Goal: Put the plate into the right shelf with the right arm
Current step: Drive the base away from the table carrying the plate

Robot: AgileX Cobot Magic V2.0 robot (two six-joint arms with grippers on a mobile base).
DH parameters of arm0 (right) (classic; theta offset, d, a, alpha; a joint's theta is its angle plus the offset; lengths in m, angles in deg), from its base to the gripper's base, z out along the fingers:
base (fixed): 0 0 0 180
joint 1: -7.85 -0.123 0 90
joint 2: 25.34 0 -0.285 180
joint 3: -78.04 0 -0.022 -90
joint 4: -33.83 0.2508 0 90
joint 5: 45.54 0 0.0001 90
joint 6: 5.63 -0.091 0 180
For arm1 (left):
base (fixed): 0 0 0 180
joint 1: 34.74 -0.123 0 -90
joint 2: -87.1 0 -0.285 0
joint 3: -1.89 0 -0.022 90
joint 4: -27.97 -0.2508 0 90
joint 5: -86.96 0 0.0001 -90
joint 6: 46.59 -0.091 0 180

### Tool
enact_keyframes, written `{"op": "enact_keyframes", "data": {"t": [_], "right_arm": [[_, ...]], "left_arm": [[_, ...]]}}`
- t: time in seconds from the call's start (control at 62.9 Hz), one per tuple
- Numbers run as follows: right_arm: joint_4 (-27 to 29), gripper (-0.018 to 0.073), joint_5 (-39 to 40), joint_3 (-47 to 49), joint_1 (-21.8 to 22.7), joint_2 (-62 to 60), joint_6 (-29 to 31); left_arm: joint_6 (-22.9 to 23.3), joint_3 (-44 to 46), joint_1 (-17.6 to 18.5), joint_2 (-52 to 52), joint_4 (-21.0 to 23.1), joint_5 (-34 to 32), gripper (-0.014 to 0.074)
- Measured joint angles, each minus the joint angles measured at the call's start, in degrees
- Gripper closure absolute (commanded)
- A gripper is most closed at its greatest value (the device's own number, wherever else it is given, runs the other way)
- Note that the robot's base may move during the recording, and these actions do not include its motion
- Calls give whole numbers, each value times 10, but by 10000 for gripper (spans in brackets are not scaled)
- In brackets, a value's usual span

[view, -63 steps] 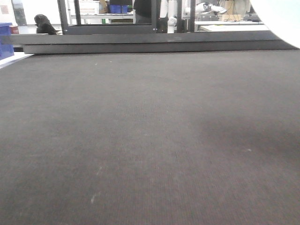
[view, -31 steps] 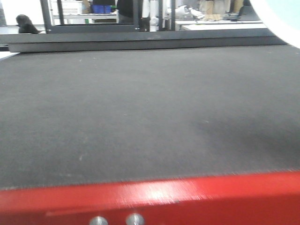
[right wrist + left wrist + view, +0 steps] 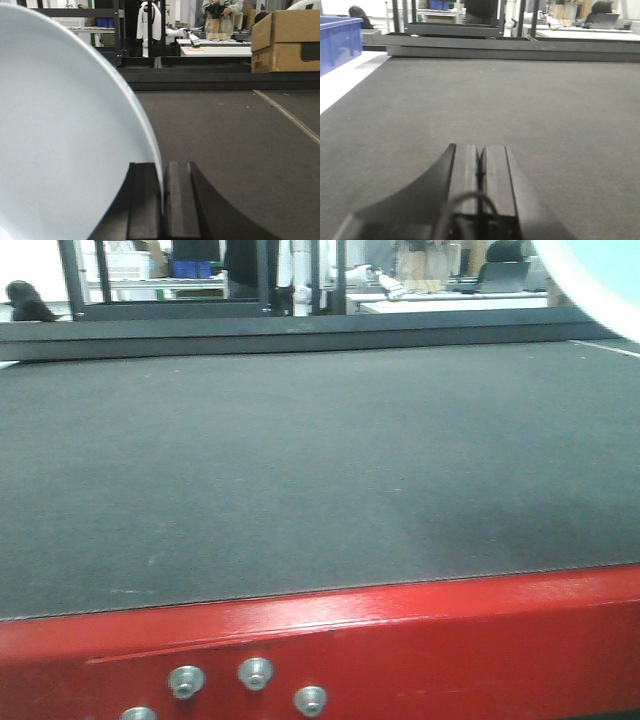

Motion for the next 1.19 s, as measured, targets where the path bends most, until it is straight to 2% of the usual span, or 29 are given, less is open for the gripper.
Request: {"op": "enact_keyframes", "data": {"t": [1.193], "right_arm": [[0, 510, 0, 0, 0, 0, 0]], "left_arm": [[0, 0, 0, 0, 0, 0, 724]]}}
